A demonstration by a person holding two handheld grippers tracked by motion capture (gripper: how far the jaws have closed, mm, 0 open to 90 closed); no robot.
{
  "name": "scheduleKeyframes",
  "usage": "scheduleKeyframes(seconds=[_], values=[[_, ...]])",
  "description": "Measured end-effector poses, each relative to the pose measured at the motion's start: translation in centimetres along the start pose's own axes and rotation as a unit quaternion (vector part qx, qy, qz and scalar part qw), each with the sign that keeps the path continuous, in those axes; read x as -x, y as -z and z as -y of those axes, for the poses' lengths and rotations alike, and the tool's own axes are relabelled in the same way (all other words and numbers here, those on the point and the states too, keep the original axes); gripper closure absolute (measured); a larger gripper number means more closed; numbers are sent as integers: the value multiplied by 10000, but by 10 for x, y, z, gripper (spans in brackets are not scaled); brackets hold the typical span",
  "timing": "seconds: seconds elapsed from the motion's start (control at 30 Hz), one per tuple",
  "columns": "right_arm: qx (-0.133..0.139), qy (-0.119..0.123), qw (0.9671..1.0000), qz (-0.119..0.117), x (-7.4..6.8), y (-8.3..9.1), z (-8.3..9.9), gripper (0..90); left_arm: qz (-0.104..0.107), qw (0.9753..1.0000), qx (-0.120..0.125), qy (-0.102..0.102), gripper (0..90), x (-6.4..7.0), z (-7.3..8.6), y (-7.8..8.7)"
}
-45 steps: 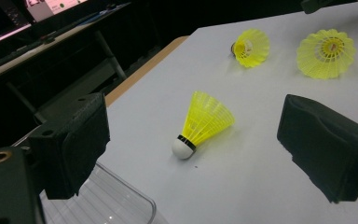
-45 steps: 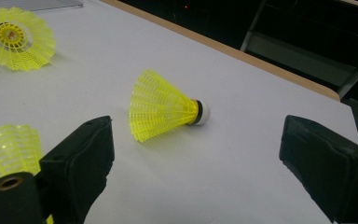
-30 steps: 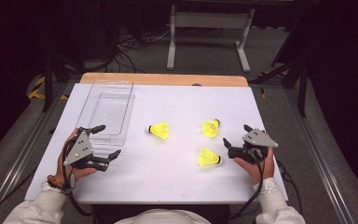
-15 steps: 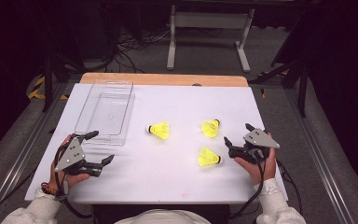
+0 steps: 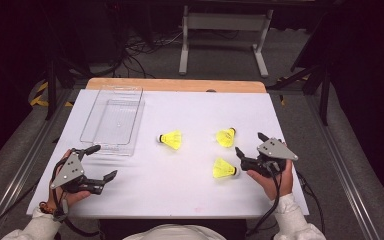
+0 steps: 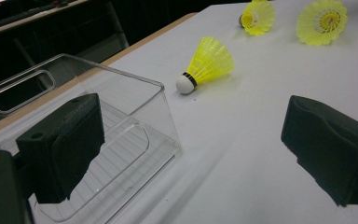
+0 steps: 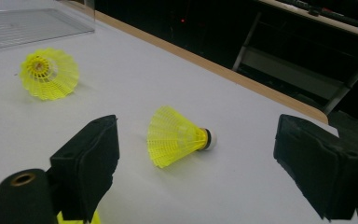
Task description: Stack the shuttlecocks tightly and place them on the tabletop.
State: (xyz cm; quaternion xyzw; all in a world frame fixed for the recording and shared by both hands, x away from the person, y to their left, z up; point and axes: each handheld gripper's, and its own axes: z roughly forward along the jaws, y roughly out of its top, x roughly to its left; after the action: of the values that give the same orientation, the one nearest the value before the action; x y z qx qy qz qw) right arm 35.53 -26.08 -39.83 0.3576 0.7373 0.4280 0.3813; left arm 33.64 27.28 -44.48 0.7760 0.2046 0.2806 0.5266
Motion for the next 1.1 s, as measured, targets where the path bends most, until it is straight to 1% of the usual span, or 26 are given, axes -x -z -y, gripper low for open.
scheduleKeyframes(seconds=[0.07,0.2,0.33,0.37,0.4,0.47,0.5,0.57,0.63,0.7,0.8,0.93,1.1], values=[[-16,43,10000,-49,-6,2,-4,176,-7,10000,-7,-12,68,0,0,1],[-40,-18,9998,-212,-17,5,-12,210,6,10000,-12,8,69,0,1,0],[-170,-35,9992,-350,-29,3,-17,223,10,10000,-29,7,69,1,1,0],[-255,29,9988,-424,-38,0,-18,229,14,10000,-28,14,70,1,1,0],[-255,29,9988,-424,-38,0,-18,229,15,10000,-30,13,70,1,1,-1],[-351,58,9981,-493,-45,-3,-19,242,10,10000,-52,0,70,1,1,-1],[-407,67,9975,-570,-49,-4,-19,247,13,10000,-58,-10,70,1,1,-1],[-518,125,9967,-607,-55,-8,-18,254,11,10000,-61,-10,70,1,1,-1],[-640,162,9954,-700,-61,-11,-17,268,27,10000,-62,-3,70,1,1,-1],[-780,234,9940,-727,-65,-13,-16,277,24,10000,-66,-10,70,1,1,-1],[-917,263,9924,-772,-68,-16,-14,293,32,10000,-71,5,70,1,1,-2],[-1154,333,9891,-853,-71,-22,-11,333,32,10000,-74,0,71,1,1,-2],[-1314,246,9868,-918,-70,-27,-7,407,55,10000,-78,13,71,1,1,-2]])
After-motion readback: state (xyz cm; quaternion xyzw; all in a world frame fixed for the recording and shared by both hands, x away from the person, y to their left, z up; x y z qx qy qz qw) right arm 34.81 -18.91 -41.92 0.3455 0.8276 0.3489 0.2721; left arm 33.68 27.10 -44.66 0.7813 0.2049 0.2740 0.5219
